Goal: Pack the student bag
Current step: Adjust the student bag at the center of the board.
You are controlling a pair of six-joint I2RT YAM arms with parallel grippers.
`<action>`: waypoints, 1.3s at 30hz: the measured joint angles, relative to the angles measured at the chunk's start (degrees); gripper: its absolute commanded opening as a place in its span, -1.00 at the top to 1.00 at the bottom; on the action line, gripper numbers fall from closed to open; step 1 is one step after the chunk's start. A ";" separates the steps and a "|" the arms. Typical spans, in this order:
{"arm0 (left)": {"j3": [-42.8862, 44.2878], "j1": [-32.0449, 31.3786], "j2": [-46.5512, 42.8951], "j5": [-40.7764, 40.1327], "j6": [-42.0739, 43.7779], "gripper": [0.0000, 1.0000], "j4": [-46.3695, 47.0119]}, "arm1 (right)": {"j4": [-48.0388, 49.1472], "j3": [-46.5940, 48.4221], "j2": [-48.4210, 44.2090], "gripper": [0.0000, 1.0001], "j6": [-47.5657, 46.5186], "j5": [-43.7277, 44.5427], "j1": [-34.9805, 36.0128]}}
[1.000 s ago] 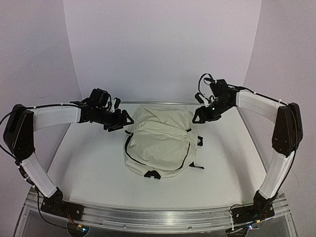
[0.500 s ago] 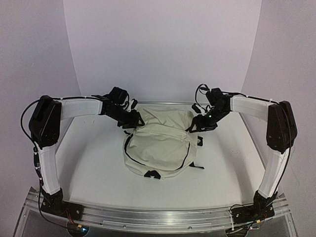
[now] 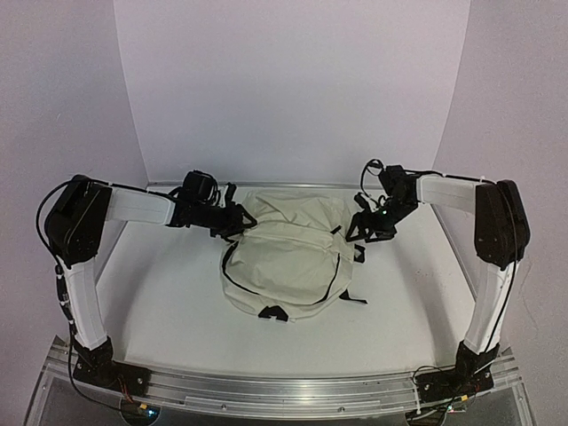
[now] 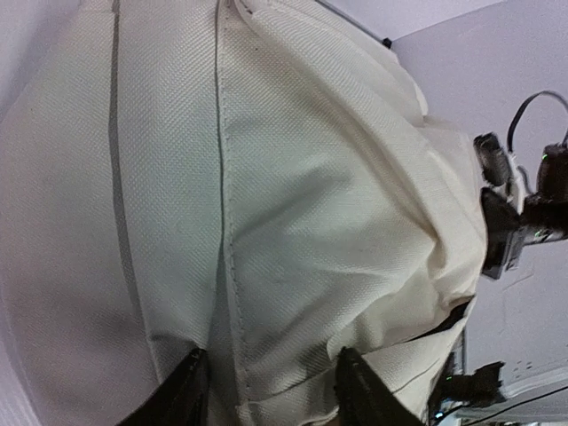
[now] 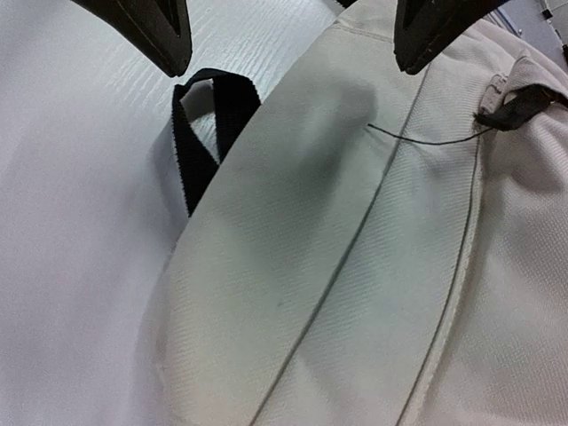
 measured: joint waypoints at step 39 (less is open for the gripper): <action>-7.89 -1.26 -5.08 2.75 -6.71 0.33 5.39 | -3.84 11.37 10.64 -0.26 8.63 -24.04 0.14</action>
